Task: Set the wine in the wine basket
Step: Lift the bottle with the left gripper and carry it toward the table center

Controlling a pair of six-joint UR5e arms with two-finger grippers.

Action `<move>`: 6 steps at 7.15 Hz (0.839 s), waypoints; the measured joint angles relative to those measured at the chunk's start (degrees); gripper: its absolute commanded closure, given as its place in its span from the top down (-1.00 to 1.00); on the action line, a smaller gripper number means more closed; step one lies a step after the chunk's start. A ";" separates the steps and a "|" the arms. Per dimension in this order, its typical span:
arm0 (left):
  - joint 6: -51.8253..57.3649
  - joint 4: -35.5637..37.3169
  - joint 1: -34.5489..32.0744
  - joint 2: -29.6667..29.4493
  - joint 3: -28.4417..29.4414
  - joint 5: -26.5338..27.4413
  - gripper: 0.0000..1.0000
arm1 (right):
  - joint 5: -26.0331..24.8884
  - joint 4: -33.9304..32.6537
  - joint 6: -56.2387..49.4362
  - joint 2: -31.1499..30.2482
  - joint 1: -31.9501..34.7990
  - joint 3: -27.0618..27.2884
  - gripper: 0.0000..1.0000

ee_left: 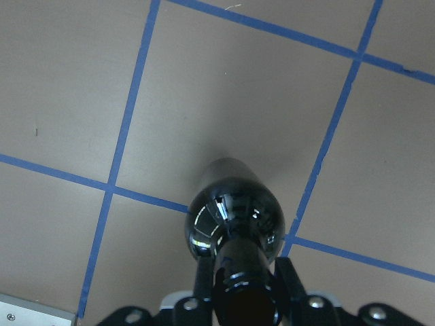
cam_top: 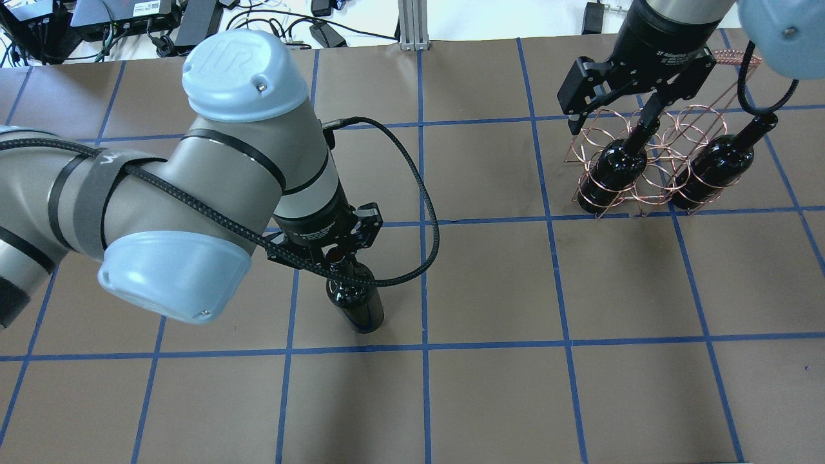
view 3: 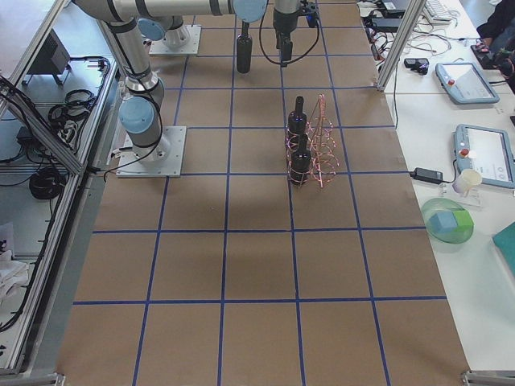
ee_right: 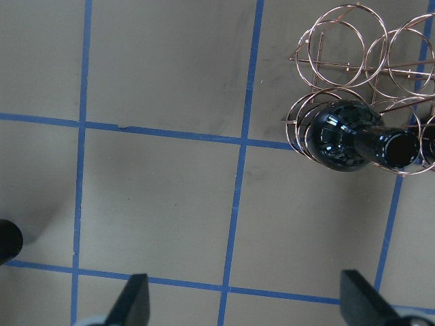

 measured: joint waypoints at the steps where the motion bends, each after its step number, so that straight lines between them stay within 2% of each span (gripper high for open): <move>1: -0.11 0.54 -0.15 0.04 -0.46 0.75 -1.00 | 0.00 -0.38 0.02 0.10 0.02 0.00 1.00; 6: -0.06 1.16 0.16 -0.33 -1.27 2.52 -1.00 | 0.21 -0.97 -0.35 0.51 -0.23 0.01 1.00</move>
